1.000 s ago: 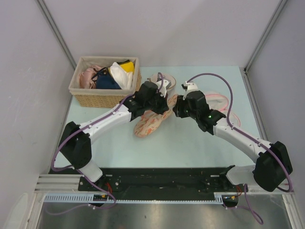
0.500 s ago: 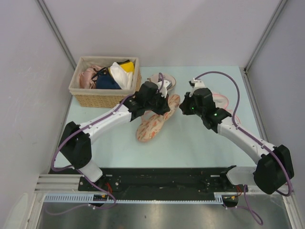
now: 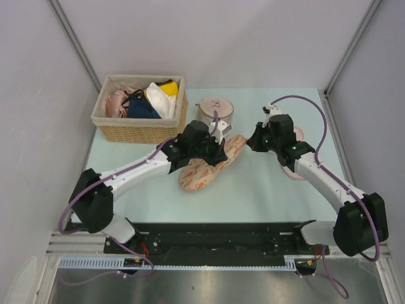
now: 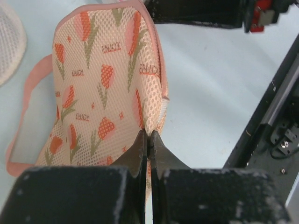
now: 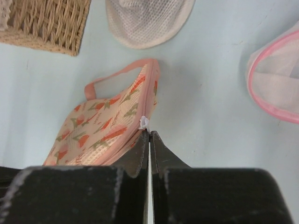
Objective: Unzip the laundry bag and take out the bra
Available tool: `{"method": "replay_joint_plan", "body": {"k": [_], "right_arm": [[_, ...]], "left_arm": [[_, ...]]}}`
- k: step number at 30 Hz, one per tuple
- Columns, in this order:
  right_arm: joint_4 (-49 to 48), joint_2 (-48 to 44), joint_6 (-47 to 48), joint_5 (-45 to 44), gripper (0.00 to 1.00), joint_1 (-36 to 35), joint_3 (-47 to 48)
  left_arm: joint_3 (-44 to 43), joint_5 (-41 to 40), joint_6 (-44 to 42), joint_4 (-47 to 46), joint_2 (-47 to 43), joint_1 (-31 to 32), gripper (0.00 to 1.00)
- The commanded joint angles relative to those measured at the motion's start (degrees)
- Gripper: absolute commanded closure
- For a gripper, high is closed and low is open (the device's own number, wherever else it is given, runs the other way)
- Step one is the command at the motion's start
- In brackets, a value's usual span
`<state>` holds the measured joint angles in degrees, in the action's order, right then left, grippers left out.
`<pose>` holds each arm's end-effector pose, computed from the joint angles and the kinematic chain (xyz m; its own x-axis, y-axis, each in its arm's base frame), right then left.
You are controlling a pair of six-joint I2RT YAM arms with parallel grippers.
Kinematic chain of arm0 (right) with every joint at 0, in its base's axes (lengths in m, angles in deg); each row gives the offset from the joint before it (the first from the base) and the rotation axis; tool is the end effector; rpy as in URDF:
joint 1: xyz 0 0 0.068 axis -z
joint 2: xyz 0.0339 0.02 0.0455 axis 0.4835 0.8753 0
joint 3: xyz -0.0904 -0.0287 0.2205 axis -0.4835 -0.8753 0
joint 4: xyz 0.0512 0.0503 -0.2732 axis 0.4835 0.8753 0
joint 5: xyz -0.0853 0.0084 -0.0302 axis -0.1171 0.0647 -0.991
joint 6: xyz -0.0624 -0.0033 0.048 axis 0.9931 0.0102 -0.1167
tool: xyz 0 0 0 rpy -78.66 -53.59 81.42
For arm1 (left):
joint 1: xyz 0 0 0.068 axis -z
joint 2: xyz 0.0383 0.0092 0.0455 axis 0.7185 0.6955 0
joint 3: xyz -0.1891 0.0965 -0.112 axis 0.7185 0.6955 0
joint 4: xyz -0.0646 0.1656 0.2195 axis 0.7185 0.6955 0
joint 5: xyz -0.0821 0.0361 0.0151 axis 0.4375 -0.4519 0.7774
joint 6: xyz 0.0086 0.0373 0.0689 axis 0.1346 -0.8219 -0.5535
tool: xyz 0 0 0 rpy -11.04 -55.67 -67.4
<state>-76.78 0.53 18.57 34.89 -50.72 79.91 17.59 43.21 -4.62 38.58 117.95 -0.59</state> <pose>0.3220 0.1359 0.2305 -0.6138 0.1400 -0.7769 -0.2424 0.9032 0.3542 0.2708 -0.2987 0.2255 -0.5095 0.3018 -0.8058 0.7687 0.5805 -0.2686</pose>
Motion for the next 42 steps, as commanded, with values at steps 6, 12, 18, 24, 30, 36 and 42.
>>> {"method": "replay_joint_plan", "body": {"k": [6, 12, 18, 24, 30, 36, 42], "right_arm": [[1.59, -8.64, -1.15, -5.61, 1.0, -4.81, -6.01], [7.04, -20.23, -8.78, -9.39, 1.0, -7.02, -14.19], [10.99, -26.84, -12.66, -8.24, 1.0, -7.29, -17.54], [11.35, -29.74, -15.48, -7.36, 1.0, -7.2, -16.75], [11.96, -28.95, -15.66, -6.31, 1.0, -7.29, -15.34], [13.19, -28.86, -15.13, -6.75, 1.0, -7.29, -14.2], [14.07, -29.04, -15.04, -6.66, 1.0, -7.29, -13.76]], "left_arm": [[5.77, 3.52, -1.39, 3.54, -7.26, 1.24, 0.49], [2.78, 4.92, -0.51, 5.21, -6.64, 1.24, 0.14], [-1.27, 6.95, 5.35, 4.08, -2.07, 5.53, 0.19], [-3.46, 1.68, 7.58, 0.91, -0.66, 10.11, 0.19], [-9.7, -3.94, 4.5, 3.72, 3.73, 13.89, 0.17], [-9.18, -9.75, 3.36, 0.47, 6.01, 14.86, 0.19], [-9.79, -11.42, 0.46, 0.74, 8.12, 15.13, 0.24]]}}
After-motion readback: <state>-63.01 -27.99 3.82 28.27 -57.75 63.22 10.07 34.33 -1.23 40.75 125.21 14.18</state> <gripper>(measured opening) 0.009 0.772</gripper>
